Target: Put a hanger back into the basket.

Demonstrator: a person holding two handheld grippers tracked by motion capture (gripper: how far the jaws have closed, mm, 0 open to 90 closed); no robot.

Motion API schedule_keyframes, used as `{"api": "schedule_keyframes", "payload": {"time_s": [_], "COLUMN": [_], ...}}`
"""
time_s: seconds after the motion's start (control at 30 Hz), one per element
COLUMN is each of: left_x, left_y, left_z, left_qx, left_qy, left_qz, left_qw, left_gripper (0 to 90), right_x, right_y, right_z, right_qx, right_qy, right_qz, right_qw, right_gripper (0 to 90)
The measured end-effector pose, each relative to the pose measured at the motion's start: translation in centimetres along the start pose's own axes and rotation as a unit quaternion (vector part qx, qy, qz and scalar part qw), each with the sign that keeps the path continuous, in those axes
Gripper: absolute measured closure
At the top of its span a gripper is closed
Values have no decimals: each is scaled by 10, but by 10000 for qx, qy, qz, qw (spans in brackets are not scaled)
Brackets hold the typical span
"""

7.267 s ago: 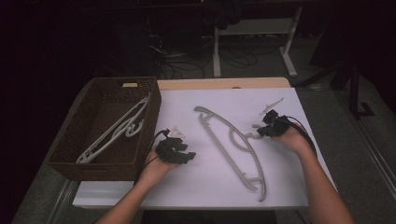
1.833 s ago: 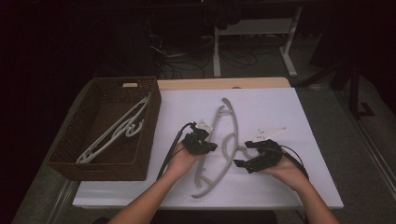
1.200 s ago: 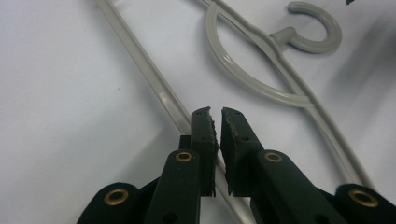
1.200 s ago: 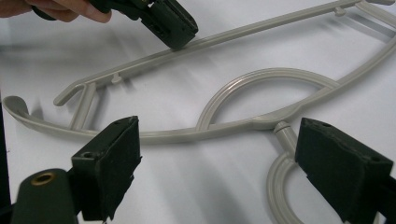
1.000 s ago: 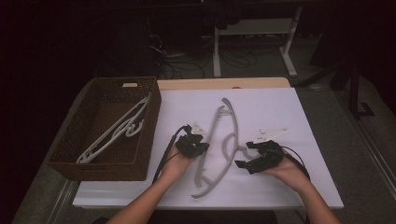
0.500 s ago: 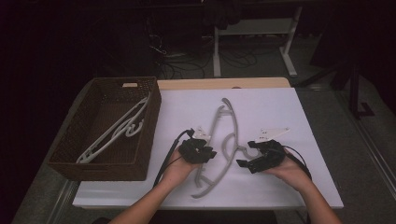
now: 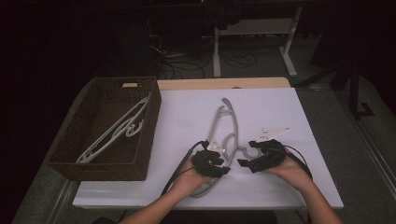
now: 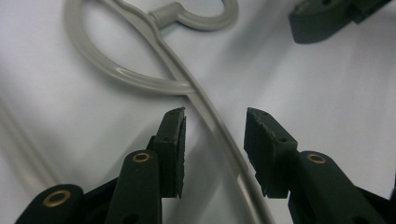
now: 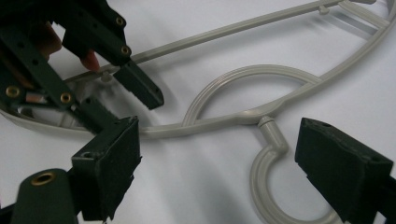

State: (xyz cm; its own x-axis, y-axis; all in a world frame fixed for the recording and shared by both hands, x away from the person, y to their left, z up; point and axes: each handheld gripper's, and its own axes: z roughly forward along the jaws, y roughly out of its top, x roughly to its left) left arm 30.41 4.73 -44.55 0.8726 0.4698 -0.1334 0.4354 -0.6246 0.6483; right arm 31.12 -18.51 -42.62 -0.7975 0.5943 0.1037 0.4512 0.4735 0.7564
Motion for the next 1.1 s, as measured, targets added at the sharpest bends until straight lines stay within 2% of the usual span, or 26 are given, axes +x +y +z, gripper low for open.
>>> {"api": "schedule_keyframes", "payload": {"time_s": [0.13,0.27,0.4,0.57,0.63,0.7,0.87,0.97,1.1], "left_x": [-2,-2,7,22,26,29,29,30,28], "left_y": [-2,-2,-3,-4,-2,2,11,11,11], "left_z": [6,5,1,-2,-1,3,11,11,12], "left_qx": [106,141,188,148,126,92,99,151,178], "left_qy": [81,178,267,487,515,579,685,754,814], "left_qz": [62,161,113,-13,-80,-105,-164,-116,-70], "left_qw": [9999,9996,9994,9987,9986,9982,9975,9970,9965], "left_gripper": [602,631,670,670,668,649,666,720,728], "right_x": [0,0,0,0,0,0,0,-1,-1], "right_y": [0,0,0,0,0,0,0,0,0], "right_z": [0,0,0,0,0,1,1,1,1], "right_qx": [2,-4,7,3,12,12,20,25,29], "right_qy": [-2,-5,-3,2,-1,-4,-13,-5,-7], "right_qz": [16,11,19,-3,4,11,23,24,38], "right_qw": [10000,10000,10000,10000,10000,10000,10000,10000,10000], "right_gripper": [135,135,135,135,135,135,135,135,135]}}
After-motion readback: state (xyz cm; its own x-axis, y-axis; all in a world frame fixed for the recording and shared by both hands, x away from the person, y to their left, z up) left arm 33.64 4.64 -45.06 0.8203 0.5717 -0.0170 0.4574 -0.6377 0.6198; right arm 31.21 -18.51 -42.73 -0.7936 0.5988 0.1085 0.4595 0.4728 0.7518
